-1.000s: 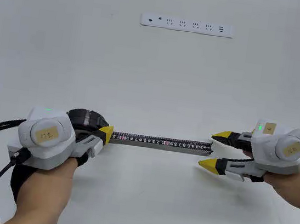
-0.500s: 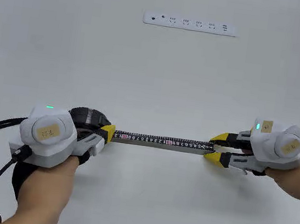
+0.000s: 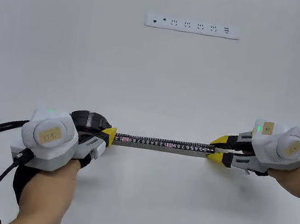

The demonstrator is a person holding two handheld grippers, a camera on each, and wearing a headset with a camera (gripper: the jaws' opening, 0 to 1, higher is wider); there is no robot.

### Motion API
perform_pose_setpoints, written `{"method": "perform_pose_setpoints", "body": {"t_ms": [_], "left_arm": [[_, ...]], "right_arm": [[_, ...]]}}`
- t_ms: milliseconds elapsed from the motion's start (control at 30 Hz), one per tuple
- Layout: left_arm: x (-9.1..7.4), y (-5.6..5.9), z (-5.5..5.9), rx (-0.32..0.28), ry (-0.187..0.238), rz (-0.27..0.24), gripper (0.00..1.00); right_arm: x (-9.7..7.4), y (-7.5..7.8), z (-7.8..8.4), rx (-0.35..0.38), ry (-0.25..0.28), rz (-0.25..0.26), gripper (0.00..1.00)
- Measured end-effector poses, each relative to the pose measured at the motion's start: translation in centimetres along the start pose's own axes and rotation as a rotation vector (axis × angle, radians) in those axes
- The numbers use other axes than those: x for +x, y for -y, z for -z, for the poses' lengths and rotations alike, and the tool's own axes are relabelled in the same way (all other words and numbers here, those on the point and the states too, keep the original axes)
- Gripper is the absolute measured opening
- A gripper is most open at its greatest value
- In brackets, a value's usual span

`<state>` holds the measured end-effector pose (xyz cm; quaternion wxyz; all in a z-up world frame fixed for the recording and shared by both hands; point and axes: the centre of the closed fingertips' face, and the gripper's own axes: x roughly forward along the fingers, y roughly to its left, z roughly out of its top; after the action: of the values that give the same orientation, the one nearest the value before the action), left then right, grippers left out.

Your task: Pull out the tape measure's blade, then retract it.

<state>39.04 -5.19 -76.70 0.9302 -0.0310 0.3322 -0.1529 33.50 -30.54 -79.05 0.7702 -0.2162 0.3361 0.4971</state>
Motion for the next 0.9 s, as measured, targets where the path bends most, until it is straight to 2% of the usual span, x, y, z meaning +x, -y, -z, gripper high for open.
{"method": "perform_pose_setpoints", "body": {"t_ms": [400,900], "left_arm": [[0.11,-0.18,0.08,0.002,-0.010,-0.005,0.59],[0.43,-0.17,0.05,-0.006,-0.013,0.002,0.59]], "right_arm": [[-0.06,0.13,-0.04,-0.007,0.009,0.001,0.12],[0.72,-0.39,-0.73,-0.015,0.025,-0.014,0.12]]}}
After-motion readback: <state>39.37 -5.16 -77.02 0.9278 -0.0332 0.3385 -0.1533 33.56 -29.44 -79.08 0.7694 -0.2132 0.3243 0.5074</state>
